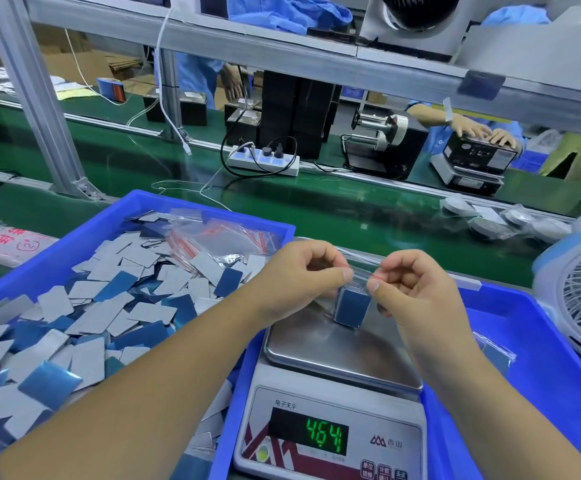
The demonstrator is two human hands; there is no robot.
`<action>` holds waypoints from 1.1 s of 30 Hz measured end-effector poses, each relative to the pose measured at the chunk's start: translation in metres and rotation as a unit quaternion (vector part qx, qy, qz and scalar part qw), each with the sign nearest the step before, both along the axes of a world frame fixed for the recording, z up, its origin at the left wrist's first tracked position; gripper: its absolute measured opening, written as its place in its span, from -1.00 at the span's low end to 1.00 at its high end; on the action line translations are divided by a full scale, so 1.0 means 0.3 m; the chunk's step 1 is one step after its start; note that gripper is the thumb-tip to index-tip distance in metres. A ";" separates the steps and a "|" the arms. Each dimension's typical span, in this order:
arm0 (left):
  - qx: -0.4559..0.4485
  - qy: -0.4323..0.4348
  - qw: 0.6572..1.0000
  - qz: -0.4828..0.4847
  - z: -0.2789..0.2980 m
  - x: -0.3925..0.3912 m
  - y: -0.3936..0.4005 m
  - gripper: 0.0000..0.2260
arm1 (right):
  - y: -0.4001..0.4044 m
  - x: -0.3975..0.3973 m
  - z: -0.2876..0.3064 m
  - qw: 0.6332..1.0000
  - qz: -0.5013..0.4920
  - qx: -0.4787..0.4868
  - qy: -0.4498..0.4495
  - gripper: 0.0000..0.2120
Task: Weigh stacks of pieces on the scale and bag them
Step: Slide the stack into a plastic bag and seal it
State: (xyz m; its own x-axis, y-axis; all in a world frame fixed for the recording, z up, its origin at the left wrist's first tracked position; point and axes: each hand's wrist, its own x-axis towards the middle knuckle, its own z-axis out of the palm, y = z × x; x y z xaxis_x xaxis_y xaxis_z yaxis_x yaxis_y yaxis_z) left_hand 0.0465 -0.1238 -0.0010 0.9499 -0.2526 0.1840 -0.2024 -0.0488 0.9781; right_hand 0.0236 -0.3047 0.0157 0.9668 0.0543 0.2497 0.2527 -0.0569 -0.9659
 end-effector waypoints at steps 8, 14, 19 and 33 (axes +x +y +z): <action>0.016 -0.013 1.000 0.000 0.003 -0.002 -0.006 -0.94 | 0.008 -0.003 -0.006 1.000 0.023 -0.001 0.011 -0.63; 0.009 -0.030 0.999 -0.008 0.005 -0.011 -0.014 -0.92 | 0.014 -0.007 -0.006 0.999 0.020 0.031 0.007 -0.62; 0.016 -0.029 0.999 -0.006 0.005 -0.013 -0.019 -0.97 | 0.007 -0.003 -0.002 0.998 0.041 0.043 0.012 -0.59; 0.031 -0.013 0.997 -0.063 0.049 0.004 0.078 -0.90 | -0.004 -0.019 0.031 0.998 0.066 0.006 0.016 -0.64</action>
